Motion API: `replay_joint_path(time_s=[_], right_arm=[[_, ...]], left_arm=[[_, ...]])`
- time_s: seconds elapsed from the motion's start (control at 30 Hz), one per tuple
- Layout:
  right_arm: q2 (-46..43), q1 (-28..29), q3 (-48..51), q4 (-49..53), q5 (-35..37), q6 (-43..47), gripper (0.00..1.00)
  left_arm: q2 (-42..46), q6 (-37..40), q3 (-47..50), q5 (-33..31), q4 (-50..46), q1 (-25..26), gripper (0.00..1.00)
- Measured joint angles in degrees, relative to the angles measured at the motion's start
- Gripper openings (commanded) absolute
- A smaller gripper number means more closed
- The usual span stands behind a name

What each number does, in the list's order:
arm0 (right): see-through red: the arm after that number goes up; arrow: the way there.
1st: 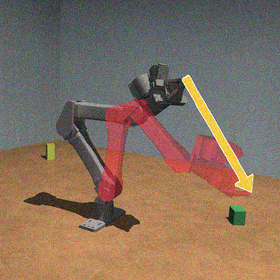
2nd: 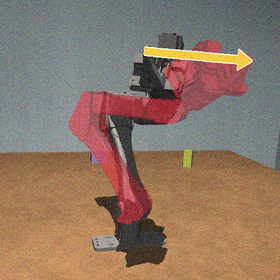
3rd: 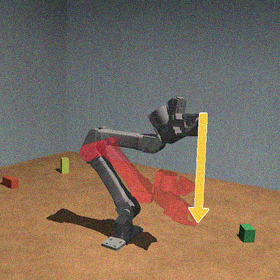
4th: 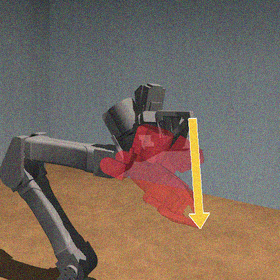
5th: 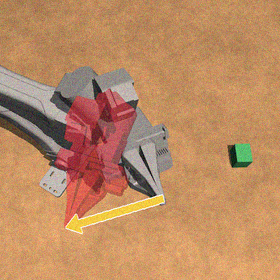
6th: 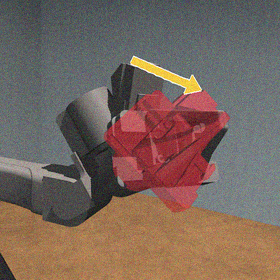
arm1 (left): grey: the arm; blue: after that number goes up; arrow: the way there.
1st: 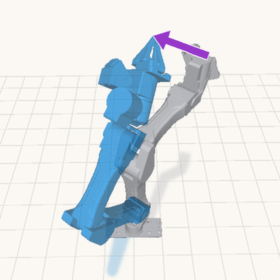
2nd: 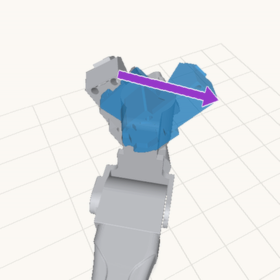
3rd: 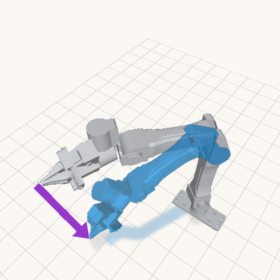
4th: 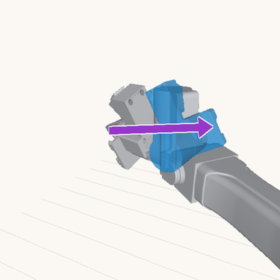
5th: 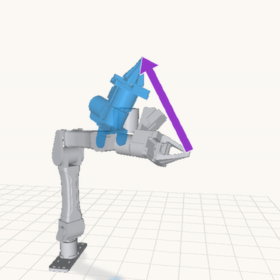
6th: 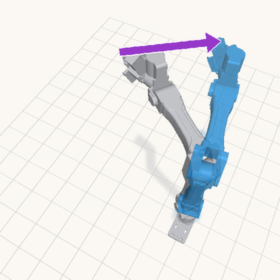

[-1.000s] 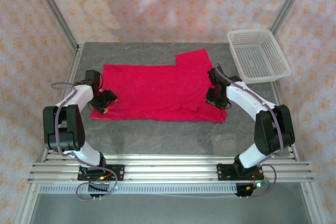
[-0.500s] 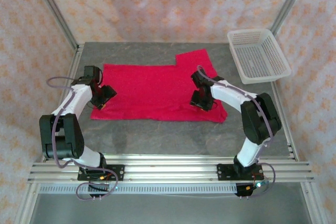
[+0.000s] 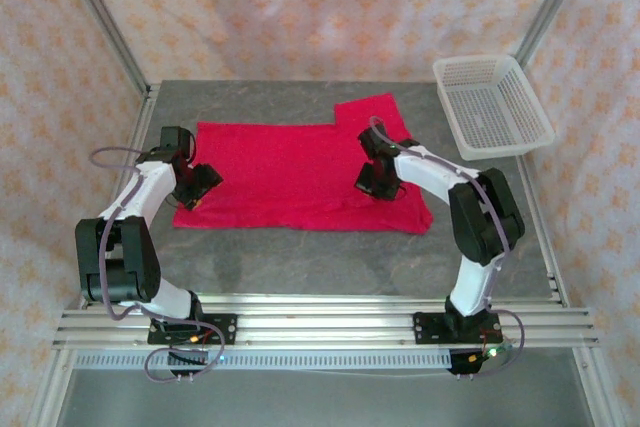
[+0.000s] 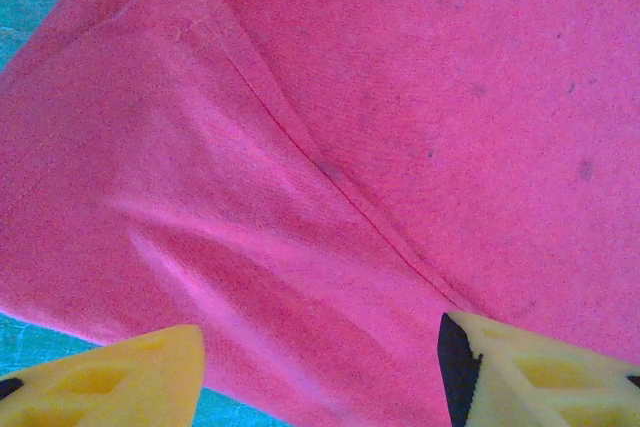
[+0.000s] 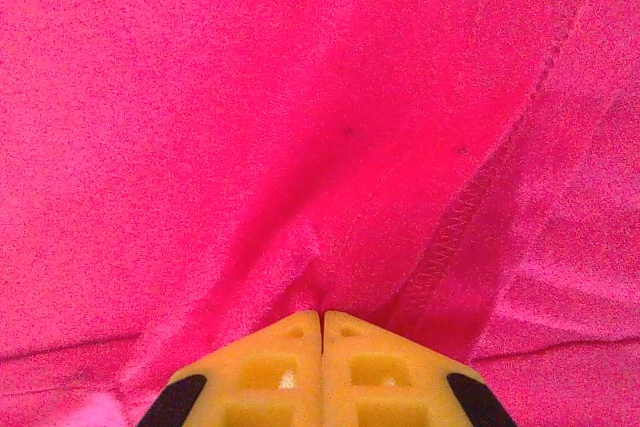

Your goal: Fold the inside-out t-shirt

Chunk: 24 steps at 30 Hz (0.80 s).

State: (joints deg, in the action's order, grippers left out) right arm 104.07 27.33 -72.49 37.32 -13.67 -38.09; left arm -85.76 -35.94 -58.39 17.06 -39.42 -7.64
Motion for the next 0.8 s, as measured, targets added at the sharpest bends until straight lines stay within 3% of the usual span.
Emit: replay_joint_path(time_s=[0.23,0.4,0.43,0.53,0.57,0.67,0.8], right_arm=[[2.4,0.0,-11.1,3.3,1.0,2.2,0.00],[14.6,0.0,-27.3,6.6,1.3,6.0,0.02],[17.7,0.0,-30.8,7.8,1.3,7.0,0.07],[25.4,0.1,-39.8,11.3,1.9,9.5,0.39],[26.7,0.1,-41.1,12.2,2.2,10.3,0.44],[25.9,0.3,-40.5,14.4,4.4,12.3,0.52],[16.7,0.7,-29.8,13.1,7.3,12.9,0.53]], left_arm=[[-0.8,0.0,0.0,0.0,0.0,0.0,0.64],[-1.0,0.0,0.4,0.0,0.3,0.0,0.64],[-1.0,0.0,0.7,0.0,0.3,0.0,0.64],[-1.0,0.1,1.3,0.0,0.4,0.0,0.64],[-1.0,0.2,1.4,0.0,0.4,0.0,0.64],[-1.7,0.9,1.5,0.0,0.4,0.0,0.64],[-3.1,1.5,1.5,0.0,0.4,0.0,0.64]])
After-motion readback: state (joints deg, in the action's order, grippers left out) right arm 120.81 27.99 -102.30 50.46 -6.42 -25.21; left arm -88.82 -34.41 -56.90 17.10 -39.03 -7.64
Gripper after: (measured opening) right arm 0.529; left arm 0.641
